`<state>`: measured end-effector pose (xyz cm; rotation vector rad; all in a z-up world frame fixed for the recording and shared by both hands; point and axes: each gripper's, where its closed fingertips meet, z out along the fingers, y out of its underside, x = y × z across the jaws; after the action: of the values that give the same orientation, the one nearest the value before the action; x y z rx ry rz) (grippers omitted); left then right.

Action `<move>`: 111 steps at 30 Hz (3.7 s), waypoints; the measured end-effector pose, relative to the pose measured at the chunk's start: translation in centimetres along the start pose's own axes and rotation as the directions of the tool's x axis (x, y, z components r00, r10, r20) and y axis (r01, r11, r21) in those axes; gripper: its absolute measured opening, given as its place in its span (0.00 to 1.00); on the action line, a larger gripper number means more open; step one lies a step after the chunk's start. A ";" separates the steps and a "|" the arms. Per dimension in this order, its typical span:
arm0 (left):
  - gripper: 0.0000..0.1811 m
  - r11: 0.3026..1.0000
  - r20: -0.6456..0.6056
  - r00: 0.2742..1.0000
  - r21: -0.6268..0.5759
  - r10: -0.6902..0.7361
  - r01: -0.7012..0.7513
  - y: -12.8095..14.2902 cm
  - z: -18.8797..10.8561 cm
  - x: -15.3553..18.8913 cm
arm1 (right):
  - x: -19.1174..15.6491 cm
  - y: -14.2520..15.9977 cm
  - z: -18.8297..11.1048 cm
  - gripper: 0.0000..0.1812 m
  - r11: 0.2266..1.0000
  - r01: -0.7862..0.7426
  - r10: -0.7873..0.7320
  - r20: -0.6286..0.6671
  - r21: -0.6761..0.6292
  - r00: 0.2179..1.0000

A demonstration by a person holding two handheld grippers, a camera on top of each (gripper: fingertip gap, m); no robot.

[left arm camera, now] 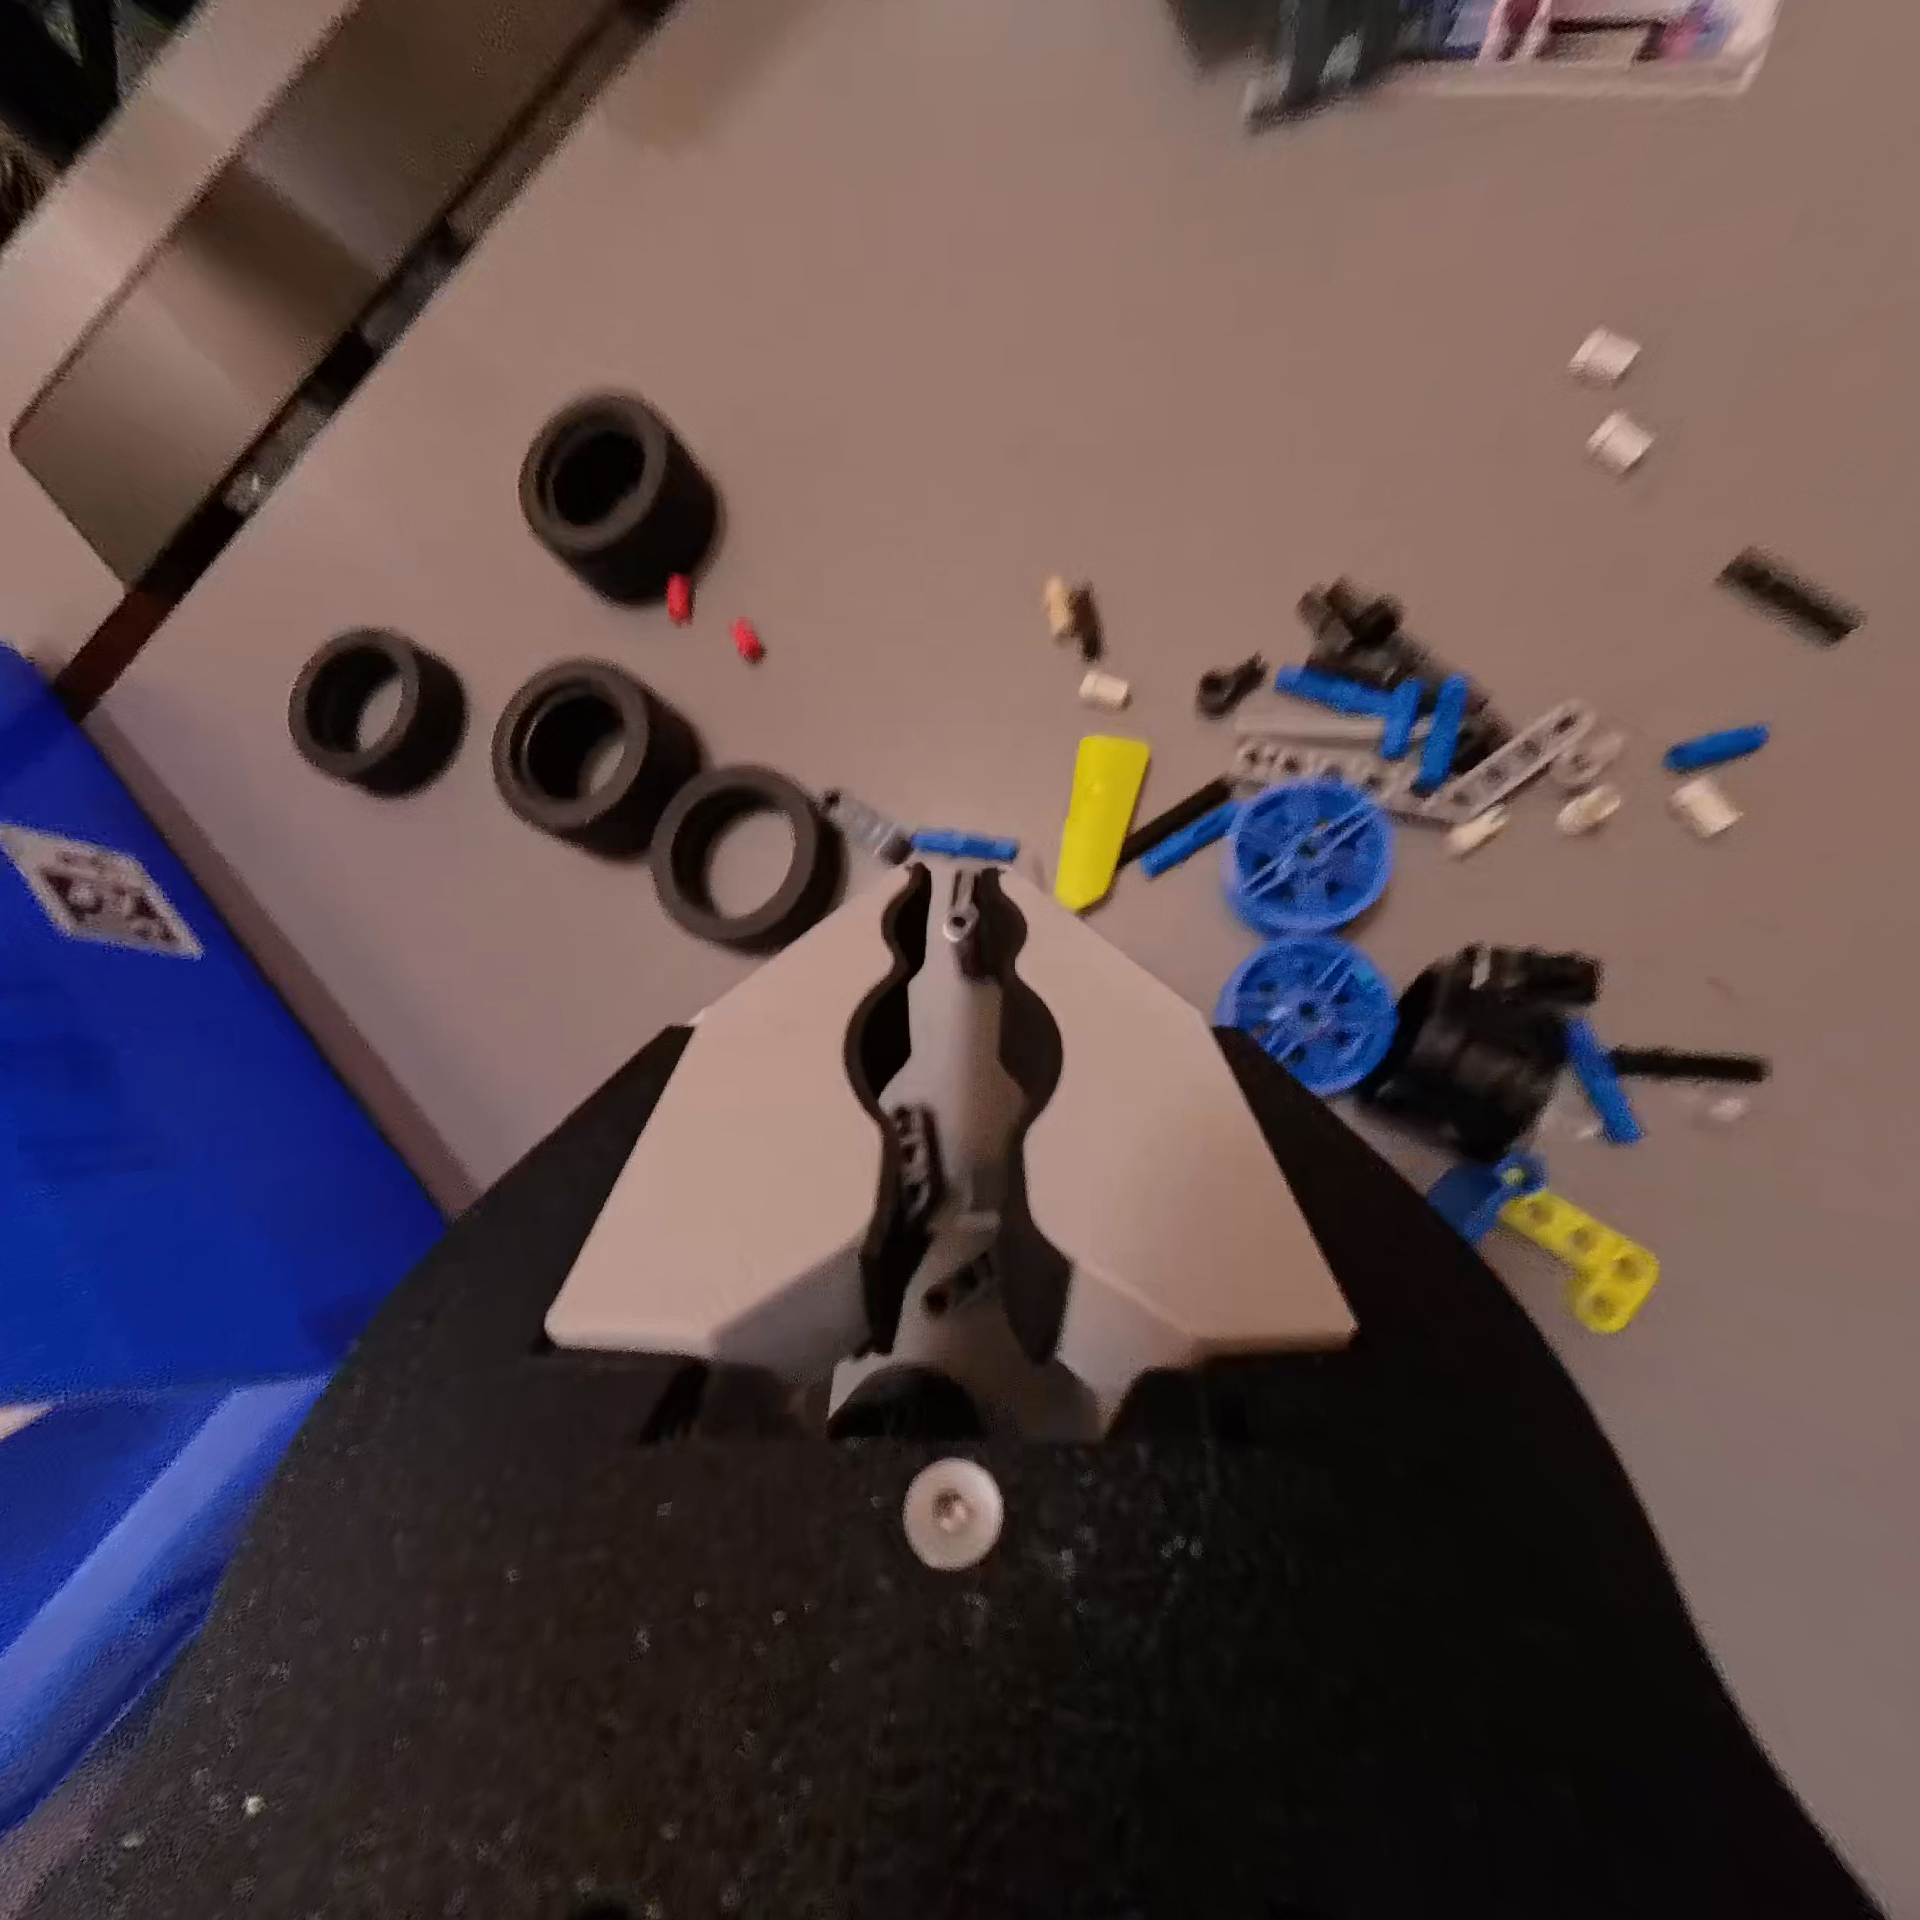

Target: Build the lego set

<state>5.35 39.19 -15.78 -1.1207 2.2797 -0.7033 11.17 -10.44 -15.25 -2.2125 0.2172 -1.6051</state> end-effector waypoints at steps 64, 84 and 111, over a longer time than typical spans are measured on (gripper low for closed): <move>0.09 0.986 0.169 0.983 0.164 -0.071 0.043 1.5 -6.5 -4.4 | 2.1 -0.4 -0.5 0.08 0.999 -0.014 0.018 -0.129 0.030 0.991; 0.03 0.991 -0.307 0.946 -0.049 0.106 -0.127 7.3 -4.5 3.7 | 1.6 -0.4 -0.2 0.09 0.999 0.042 -0.040 -0.130 0.012 0.991; 0.06 0.985 -0.270 0.958 -0.110 0.096 -0.130 6.3 -3.8 4.3 | 1.9 -0.5 -0.4 0.08 0.999 0.029 -0.025 -0.132 0.025 0.991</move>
<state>-2.84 39.84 -17.86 -0.9912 2.6237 -0.7073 11.34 -10.79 -13.24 -2.1000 0.2022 -1.7602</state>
